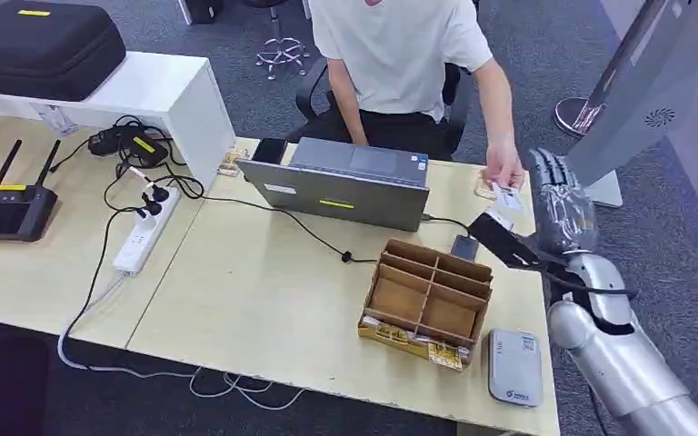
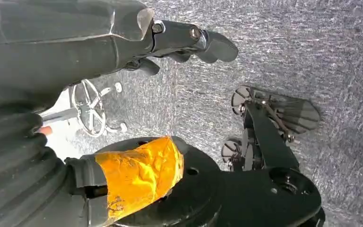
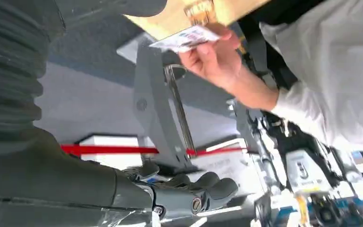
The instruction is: Pass the card to the sensor for recognition and then transmit it.
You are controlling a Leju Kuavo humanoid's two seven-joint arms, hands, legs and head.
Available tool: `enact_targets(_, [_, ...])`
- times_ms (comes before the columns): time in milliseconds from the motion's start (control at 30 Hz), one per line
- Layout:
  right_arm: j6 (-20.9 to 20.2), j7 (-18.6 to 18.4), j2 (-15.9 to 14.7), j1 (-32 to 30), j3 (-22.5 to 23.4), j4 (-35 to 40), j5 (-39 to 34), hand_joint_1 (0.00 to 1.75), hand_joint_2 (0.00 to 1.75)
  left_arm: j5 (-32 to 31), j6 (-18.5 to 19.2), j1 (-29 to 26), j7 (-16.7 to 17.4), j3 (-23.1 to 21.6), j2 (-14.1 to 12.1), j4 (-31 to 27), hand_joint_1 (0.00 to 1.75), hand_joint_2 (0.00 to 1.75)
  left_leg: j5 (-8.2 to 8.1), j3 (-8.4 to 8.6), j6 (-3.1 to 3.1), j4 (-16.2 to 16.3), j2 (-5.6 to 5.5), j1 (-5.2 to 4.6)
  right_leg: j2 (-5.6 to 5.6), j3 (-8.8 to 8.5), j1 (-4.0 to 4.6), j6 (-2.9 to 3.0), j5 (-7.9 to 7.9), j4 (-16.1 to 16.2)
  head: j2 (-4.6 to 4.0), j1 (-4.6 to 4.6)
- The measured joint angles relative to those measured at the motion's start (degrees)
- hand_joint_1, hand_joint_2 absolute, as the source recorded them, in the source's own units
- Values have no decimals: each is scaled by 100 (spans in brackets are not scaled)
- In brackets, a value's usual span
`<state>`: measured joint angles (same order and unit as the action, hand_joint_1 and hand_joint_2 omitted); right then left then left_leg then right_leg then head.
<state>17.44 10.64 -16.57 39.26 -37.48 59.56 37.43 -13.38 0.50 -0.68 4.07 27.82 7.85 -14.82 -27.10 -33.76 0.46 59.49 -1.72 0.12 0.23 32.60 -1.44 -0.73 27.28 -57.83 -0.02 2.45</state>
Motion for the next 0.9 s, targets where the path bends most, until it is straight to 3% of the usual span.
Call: enact_targets(900, [-778, -1080, 363, -487, 2072, 2585, 4767, 0, 175, -455, 669, 96, -28, 13, -9, 129, 0, 175, 0, 0, 0, 0, 1, 0, 1, 1, 0, 0, 0, 0, 0, 0])
